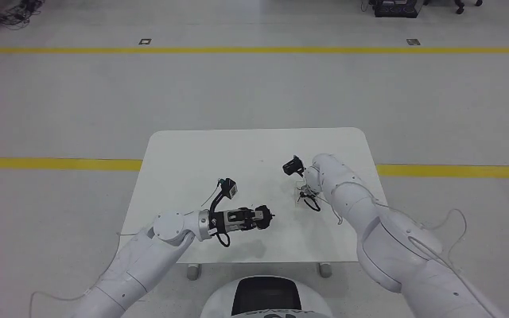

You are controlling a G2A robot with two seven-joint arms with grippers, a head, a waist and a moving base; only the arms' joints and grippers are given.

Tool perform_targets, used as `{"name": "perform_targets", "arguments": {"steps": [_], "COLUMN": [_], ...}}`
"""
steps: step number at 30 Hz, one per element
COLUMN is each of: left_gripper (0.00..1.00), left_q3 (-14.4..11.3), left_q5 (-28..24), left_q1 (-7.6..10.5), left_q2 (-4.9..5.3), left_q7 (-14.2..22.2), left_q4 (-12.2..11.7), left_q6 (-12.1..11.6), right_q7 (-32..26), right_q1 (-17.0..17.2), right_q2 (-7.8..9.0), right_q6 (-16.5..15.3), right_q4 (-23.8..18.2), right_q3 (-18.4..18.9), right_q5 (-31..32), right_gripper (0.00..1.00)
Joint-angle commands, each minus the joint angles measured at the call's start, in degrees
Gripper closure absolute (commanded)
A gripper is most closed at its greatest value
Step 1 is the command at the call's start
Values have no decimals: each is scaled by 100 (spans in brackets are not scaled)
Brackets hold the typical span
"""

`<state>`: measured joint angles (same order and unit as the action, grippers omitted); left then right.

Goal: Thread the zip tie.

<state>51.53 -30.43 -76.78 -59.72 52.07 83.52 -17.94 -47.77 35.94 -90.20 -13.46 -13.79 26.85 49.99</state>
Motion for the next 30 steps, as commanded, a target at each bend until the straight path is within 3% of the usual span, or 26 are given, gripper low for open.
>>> {"name": "perform_targets", "arguments": {"steps": [1, 30], "left_gripper": [100, 100], "left_q3": [0, 0], "left_q5": [0, 0], "left_q1": [0, 0], "left_q2": [0, 0], "left_q7": [0, 0], "left_q4": [0, 0], "left_q6": [0, 0], "right_q7": [-20, 125], "right_q1": [8, -23], "right_q2": [-13, -113], "right_q6": [8, -75], "right_q4": [25, 258], "right_q3": [1, 130], "right_q5": [19, 124], "right_gripper": [84, 90]}}
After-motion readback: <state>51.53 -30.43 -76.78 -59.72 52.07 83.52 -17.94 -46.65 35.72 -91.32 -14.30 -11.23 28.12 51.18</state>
